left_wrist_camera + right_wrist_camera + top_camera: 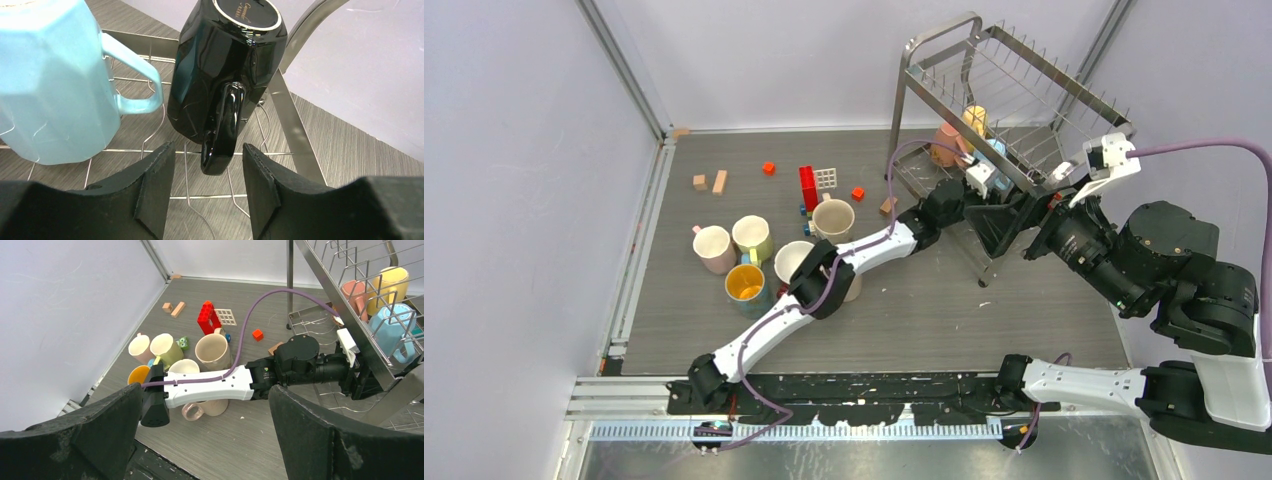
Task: Unload the cups from the dish rack
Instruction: Move the cup to the dish rack.
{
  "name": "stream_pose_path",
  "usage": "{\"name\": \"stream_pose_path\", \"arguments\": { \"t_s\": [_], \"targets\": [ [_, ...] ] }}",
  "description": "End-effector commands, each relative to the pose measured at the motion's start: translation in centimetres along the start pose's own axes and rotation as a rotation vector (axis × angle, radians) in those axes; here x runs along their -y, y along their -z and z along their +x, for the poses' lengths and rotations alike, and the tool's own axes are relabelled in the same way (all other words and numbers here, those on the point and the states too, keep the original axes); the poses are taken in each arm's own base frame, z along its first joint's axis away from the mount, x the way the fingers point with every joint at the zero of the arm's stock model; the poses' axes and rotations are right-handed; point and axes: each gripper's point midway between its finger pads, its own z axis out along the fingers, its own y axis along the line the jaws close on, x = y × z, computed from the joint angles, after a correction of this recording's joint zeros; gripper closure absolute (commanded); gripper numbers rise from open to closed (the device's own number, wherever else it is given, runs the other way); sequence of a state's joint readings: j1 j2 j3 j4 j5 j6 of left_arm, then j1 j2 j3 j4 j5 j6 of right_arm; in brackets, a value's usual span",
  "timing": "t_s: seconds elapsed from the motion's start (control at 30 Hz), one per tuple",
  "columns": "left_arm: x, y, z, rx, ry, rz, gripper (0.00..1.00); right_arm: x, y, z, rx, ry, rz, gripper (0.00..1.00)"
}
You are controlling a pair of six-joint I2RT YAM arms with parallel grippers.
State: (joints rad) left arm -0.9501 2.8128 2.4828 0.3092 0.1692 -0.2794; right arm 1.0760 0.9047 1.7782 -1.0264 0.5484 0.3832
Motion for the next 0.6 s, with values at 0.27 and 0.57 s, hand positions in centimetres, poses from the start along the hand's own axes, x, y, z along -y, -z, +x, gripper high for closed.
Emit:
{"name": "stream_pose_path", "arguments": {
  "t_s": [0.27,0.57],
  "targets": [
    [0.8,-1.4,-1.8,0.166,-0.036,-0.042,0.48,-0.4,-0.6,-0.1,0.009,0.018,-0.005,0.0],
    [0.2,-1.6,-2.5,0.224,-0.038,-0.067,0.54,-0.3,-1.0,0.3,0.001,0.033,0.003,0.0]
  ]
}}
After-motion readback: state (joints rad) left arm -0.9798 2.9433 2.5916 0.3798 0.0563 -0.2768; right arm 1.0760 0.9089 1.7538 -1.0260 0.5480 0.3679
